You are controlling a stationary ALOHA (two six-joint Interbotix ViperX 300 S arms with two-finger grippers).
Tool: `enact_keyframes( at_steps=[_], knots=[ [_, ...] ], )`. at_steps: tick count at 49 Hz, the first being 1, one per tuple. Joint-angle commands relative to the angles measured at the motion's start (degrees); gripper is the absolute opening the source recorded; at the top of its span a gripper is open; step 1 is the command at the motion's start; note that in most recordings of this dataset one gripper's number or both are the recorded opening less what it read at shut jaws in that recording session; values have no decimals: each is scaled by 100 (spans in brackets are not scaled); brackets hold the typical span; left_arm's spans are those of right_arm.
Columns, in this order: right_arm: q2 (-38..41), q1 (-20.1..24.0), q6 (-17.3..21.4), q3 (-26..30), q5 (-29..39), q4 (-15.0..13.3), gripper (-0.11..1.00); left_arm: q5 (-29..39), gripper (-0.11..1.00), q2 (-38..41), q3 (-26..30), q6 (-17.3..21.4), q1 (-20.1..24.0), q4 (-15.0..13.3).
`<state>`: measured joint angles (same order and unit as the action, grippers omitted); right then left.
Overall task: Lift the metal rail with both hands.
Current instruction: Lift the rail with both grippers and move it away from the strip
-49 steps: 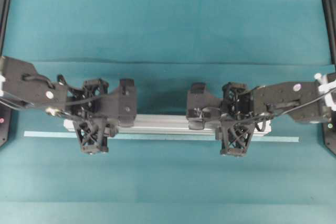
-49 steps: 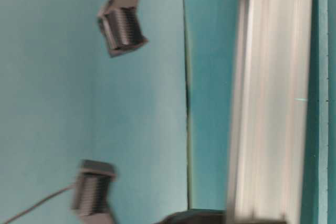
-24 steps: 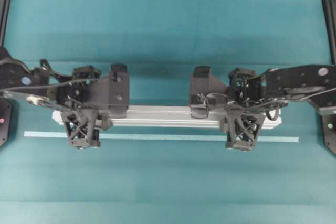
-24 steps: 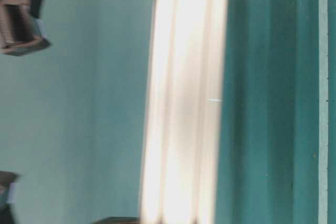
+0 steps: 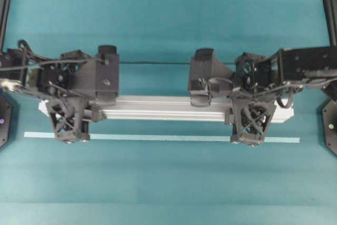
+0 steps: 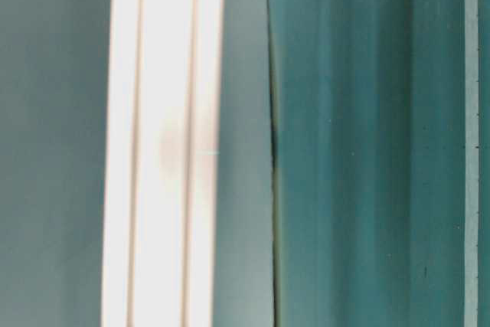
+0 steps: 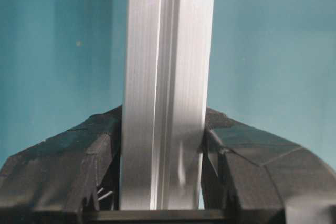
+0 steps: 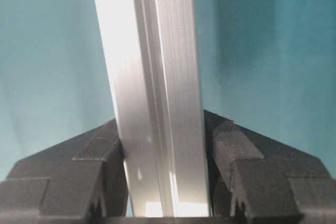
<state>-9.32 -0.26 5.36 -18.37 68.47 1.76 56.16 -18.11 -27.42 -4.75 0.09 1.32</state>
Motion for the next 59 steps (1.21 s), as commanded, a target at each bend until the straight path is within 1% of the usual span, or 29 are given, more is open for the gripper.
enact_keyframes(
  at_steps=[1, 10, 24, 33, 39, 46, 53, 59],
  knots=[
    [-88, 0, 97, 308, 264, 18, 38, 281, 36, -176, 334, -44, 53, 18],
    [-97, -9, 105, 756, 756, 18, 38, 773, 36, -193, 817, -35, 79, 18],
    [-88, -88, 123, 1661, 1556, 9, 38, 1046, 36, -325, 1266, -70, 193, 18],
    [-53, -88, 123, 2162, 1969, -9, 38, 1327, 36, -308, 1784, -97, 202, 18],
    [-44, -88, 123, 2382, 2127, -9, 38, 1441, 36, -272, 2215, -149, 202, 18],
    [-44, -88, 149, 2593, 2153, -9, 38, 1670, 36, -176, 2575, -158, 202, 18],
    [-26, -88, 316, 2804, 2285, -18, 38, 1907, 36, -44, 2953, -229, 176, 18],
    [9, -88, 413, 2997, 2391, -35, 38, 1986, 36, 53, 3155, -255, 149, 18]
  ],
)
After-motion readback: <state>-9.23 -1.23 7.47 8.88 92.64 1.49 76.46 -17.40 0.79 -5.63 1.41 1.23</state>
